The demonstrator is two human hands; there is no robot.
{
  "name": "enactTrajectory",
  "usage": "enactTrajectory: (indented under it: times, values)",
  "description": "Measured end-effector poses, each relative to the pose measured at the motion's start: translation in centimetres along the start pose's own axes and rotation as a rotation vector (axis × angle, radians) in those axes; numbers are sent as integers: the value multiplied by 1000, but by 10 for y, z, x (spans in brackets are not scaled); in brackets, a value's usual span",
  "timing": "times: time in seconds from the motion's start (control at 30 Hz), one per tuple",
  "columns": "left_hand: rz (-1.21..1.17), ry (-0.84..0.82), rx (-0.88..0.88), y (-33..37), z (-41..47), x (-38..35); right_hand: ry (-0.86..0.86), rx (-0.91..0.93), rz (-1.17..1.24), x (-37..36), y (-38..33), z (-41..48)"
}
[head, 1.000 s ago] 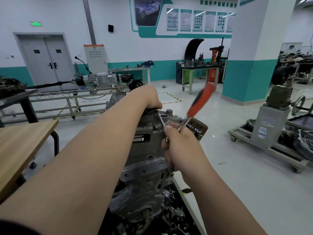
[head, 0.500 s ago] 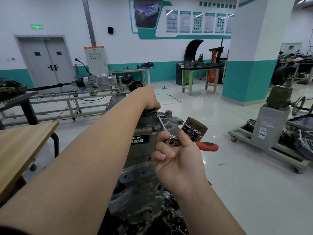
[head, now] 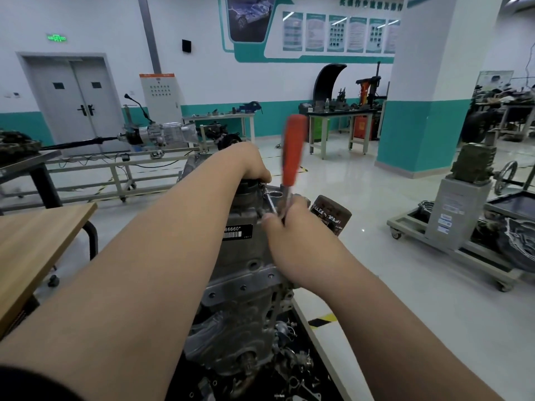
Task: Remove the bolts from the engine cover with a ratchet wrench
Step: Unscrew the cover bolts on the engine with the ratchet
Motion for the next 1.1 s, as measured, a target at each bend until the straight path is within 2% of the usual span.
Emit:
enactTrajectory:
  times: [0.1,0.17,0.23,0.33,0.43,0.6,0.87,0.97,1.1]
  values:
    - [-72,2,20,-3,1,-1,139,100,-504,0,-21,-4]
    - [-1,47,39,-2,1,1,183,125,-632,-2,-27,-4]
    - [-18,60,34,-4,4,1,167,125,-604,-1,-27,-1]
    - [-52,14,-11,-6,10,-3,49,74,-317,3,-13,5]
    - [-22,-23,-29,-4,9,-5,-74,22,94,-3,4,6]
    - [-12,-9,-5,-5,7,-3,-89,-42,625,-23,22,3]
    - [-5,-4,46,-6,6,-2,-235,-90,1830,-47,10,-3]
    - [-13,-7,39,-6,7,-2,-247,-73,2008,-51,11,-4]
    - [2,4,30,-6,6,-2,-241,-78,2011,-56,14,-5]
Point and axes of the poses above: each hand's wrist, its own z-axis towards the middle knuckle, its own x-axis out of the back of the hand, y = z × x, the point moved 8 cm from there along z, towards the middle knuckle, and after that the axes turned 9 degrees about -y, right-handed, at the moved point
